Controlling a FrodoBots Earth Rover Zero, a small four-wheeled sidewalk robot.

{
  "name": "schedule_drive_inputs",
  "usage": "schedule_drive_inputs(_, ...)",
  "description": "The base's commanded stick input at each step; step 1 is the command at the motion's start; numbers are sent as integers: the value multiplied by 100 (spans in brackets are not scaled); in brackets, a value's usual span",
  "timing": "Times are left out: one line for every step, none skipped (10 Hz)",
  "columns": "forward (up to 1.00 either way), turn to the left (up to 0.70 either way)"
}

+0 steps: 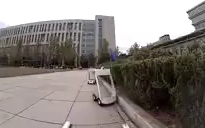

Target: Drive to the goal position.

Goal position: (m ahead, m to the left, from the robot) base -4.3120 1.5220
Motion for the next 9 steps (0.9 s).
schedule_drive_inputs(6, 0)
schedule_drive_inputs(6, 0)
schedule_drive_inputs(6, 0)
schedule_drive_inputs(6, 0)
schedule_drive_inputs(6, 0)
schedule_drive_inputs(6, 0)
schedule_drive_inputs(6, 0)
schedule_drive_inputs(6, 0)
schedule_drive_inputs(6, 0)
